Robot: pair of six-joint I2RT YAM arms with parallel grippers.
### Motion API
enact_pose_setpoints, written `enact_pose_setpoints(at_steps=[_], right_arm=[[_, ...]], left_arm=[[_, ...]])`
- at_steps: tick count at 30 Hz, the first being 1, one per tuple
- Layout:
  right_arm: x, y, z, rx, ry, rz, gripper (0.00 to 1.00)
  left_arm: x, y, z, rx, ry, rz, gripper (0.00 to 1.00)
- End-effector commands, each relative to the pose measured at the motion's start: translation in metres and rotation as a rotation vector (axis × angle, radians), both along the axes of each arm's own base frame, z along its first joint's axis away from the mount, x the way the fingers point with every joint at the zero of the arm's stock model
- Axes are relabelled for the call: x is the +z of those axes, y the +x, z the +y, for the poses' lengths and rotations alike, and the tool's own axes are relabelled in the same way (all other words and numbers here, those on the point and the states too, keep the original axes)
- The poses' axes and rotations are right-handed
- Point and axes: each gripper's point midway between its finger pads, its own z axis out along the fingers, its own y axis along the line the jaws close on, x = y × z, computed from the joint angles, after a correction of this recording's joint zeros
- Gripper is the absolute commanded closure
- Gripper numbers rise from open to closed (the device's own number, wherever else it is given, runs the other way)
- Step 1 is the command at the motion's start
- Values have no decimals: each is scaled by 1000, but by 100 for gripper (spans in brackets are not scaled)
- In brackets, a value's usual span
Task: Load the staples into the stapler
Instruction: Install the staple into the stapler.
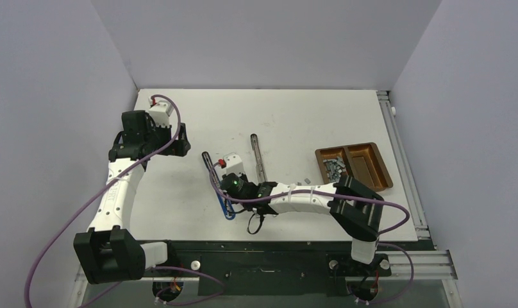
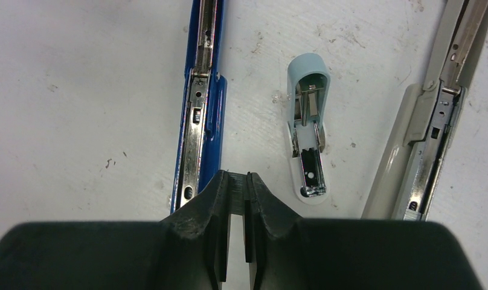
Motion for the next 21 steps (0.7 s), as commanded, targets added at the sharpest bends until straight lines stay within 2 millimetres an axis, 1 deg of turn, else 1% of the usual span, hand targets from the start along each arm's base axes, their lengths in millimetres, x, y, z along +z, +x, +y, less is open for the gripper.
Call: enact_pose_setpoints(at_steps=[1, 6, 9, 21], right_arm=[[16, 4, 24, 1, 79, -36, 91], [14, -1, 29, 7, 82, -34, 91], [17, -4, 31, 10, 85, -38, 91], [18, -21, 39, 36, 86, -62, 91]], left_arm=[[18, 4, 3, -3, 13, -54, 4], [15, 2, 3, -7, 18, -42, 4], [13, -1, 4, -8, 20, -35, 4], [23, -4, 1, 4, 3, -65, 4]])
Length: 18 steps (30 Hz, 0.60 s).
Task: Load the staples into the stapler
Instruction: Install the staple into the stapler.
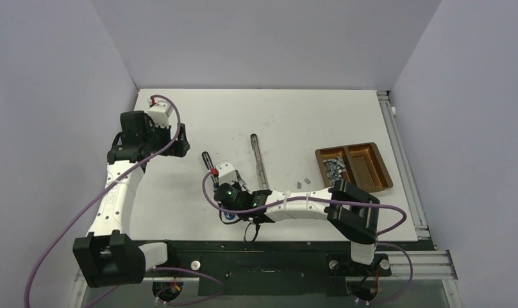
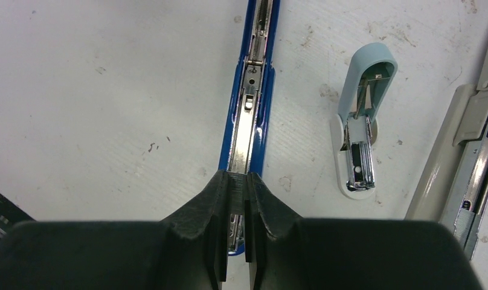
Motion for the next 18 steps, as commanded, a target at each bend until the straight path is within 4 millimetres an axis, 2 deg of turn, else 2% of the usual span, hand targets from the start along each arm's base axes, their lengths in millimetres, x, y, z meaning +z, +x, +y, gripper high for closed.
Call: enact_pose_setpoints(at_steps=[1, 18], right_arm=[[19, 2, 14, -14, 63, -43, 91], [4, 3, 14, -4, 45, -16, 91]], left_arm=[[18, -1, 1, 11, -11, -50, 4], [21, 0, 2, 10, -3, -57, 4]])
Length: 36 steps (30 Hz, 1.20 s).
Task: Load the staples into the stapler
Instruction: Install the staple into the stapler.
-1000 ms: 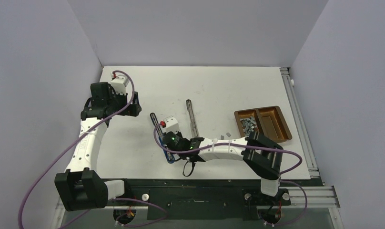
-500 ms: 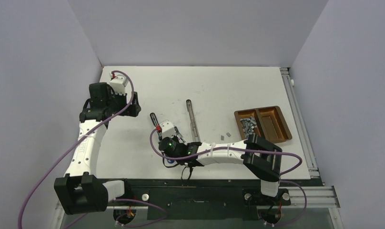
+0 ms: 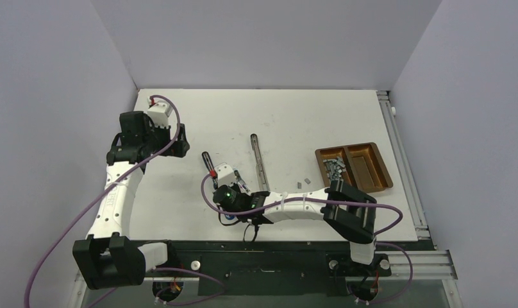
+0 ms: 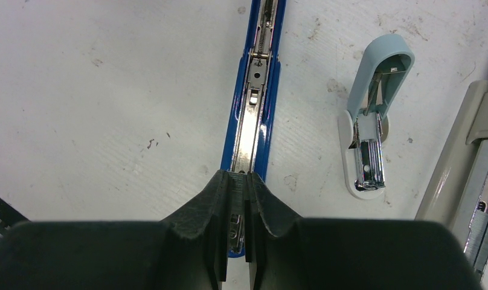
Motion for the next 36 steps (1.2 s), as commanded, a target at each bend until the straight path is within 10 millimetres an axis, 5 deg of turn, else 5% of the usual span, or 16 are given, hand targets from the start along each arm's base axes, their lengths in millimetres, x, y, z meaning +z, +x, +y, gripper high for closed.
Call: enact_pose_setpoints(at_steps=[1, 13, 36], right_arm=[[10, 8, 10, -12, 51, -12, 91], [6, 12, 9, -14, 36, -16, 91], [33, 37, -26, -86, 82, -130, 91]], left_arm=[[17, 3, 2, 10, -3, -45, 4], [17, 4, 2, 11, -3, -42, 4], [31, -6, -7, -21, -44, -22, 4]])
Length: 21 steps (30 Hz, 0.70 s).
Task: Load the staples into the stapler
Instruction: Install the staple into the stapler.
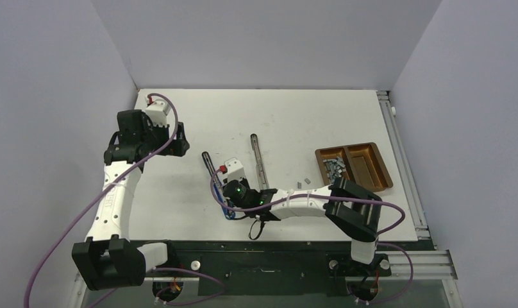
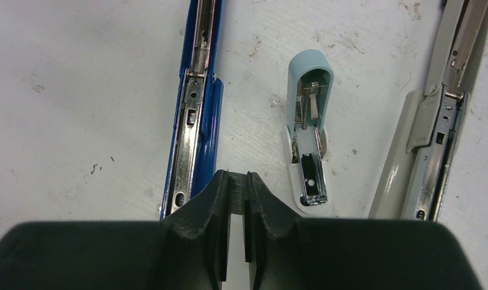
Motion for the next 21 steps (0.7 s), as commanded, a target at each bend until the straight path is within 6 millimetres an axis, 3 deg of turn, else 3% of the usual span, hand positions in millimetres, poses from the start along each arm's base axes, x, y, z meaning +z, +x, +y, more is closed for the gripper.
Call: enact_pose_setpoints(at_steps=[1, 8, 21], right_arm=[[46, 7, -3, -35, 90, -81, 91], [51, -1, 5, -25, 73, -101, 91], [45, -17, 13, -40, 89, -108, 91]], left_arm=[[24, -3, -5, -41, -10, -24, 4], [16, -8, 6, -59, 69, 51, 4], [-5, -13, 5, -48, 53, 100, 4]])
